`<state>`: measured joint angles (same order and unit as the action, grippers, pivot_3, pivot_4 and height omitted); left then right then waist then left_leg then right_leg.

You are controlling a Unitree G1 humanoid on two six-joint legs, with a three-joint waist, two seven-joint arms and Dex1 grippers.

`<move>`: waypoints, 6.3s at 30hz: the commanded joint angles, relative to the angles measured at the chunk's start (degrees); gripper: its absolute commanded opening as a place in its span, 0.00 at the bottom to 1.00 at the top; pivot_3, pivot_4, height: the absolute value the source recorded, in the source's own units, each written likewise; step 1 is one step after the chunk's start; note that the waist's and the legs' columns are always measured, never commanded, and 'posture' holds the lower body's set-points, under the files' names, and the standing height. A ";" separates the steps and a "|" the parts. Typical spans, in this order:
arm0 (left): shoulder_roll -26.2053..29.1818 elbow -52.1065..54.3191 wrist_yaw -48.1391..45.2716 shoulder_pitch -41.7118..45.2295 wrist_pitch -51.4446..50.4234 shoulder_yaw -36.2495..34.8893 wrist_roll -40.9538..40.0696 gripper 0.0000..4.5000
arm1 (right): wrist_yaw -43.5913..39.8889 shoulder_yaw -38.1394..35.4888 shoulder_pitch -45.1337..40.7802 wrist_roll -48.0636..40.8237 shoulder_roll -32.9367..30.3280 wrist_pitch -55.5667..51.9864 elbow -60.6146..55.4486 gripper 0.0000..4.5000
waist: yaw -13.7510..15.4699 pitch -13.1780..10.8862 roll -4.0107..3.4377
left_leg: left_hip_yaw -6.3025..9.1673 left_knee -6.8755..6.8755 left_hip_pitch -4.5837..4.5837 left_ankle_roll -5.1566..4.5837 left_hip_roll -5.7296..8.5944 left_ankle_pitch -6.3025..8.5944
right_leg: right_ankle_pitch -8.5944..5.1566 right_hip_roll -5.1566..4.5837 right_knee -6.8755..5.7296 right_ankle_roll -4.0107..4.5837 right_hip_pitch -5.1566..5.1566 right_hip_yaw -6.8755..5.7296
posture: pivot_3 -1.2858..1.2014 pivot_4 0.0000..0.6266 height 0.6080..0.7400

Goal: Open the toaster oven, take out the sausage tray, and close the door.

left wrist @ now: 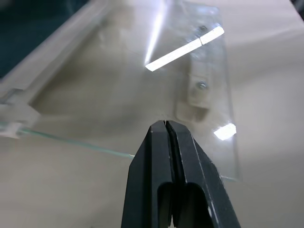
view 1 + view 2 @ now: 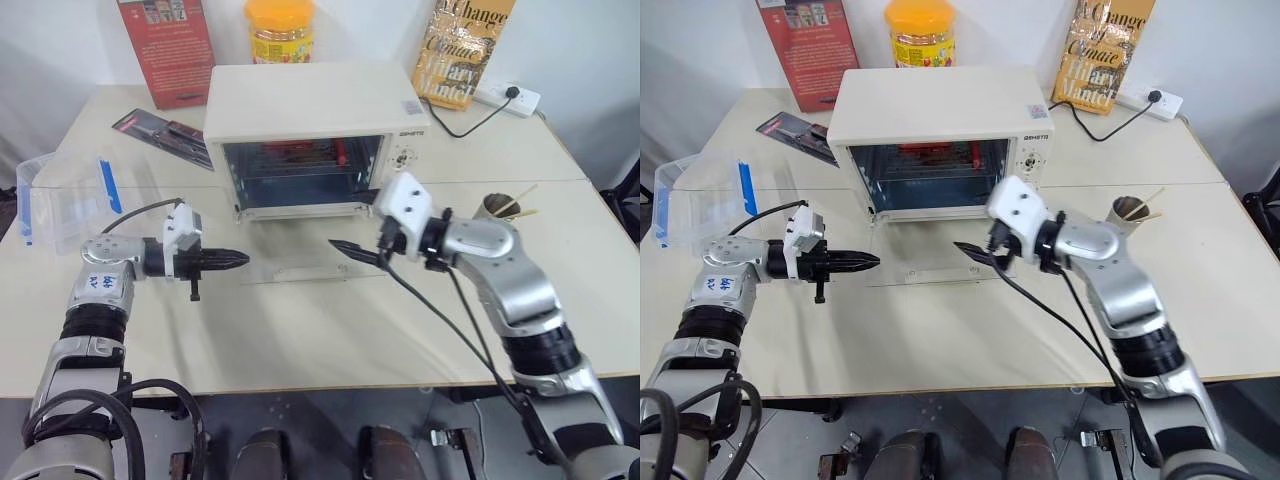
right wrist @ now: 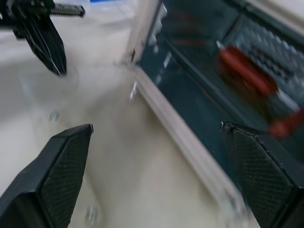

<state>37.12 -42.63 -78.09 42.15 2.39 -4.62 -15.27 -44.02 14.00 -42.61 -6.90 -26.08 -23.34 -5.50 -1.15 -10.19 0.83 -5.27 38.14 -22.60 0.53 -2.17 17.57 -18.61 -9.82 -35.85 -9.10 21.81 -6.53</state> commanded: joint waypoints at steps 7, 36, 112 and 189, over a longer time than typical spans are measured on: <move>-3.94 17.25 8.09 -10.17 -6.23 -13.46 -14.56 0.33 | 10.04 9.26 -11.49 17.19 7.61 12.89 20.25 1.00 | -2.16 0.00 0.00 | 0.11 -0.03 -0.10 0.03 -0.04 -0.01 | 0.00 0.00 -0.11 0.00 0.14 -0.08 | 0.52 0.24 1.00; -16.25 44.08 32.08 -26.00 -8.99 -19.99 -27.27 1.00 | 37.43 16.31 -38.15 40.71 22.78 34.11 74.03 0.30 | -3.83 0.00 -0.01 | 0.39 -0.11 -0.10 0.08 -0.06 -0.02 | 0.00 0.00 -0.10 0.00 0.00 -0.14 | 0.52 0.24 1.00; -12.49 26.76 26.13 -10.27 -11.07 -16.15 -23.47 1.00 | 26.62 17.21 -11.08 52.11 9.83 24.13 23.01 0.01 | -3.62 0.00 -0.01 | 0.49 -0.15 -0.13 0.12 -0.03 -0.03 | 0.00 0.02 -0.08 0.00 0.00 -0.28 | 0.52 0.24 1.00; -1.33 40.34 60.56 -23.82 -76.10 -24.89 -66.63 0.31 | 13.33 7.27 13.74 44.58 -3.32 39.19 -14.02 0.00 | -0.47 0.03 0.06 | 0.18 -0.08 0.22 0.18 -0.08 0.02 | -0.01 0.03 0.00 0.03 -0.21 0.05 | 0.52 0.24 1.00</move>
<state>34.89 -2.24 -18.15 17.95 -72.91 -29.68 -81.04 -31.87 24.00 -28.42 40.21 -29.80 14.91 -16.76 -1.62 -10.17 0.88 -5.10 38.06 -22.38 0.71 -2.25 17.58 -18.62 -9.79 -35.84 -9.07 21.59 -6.48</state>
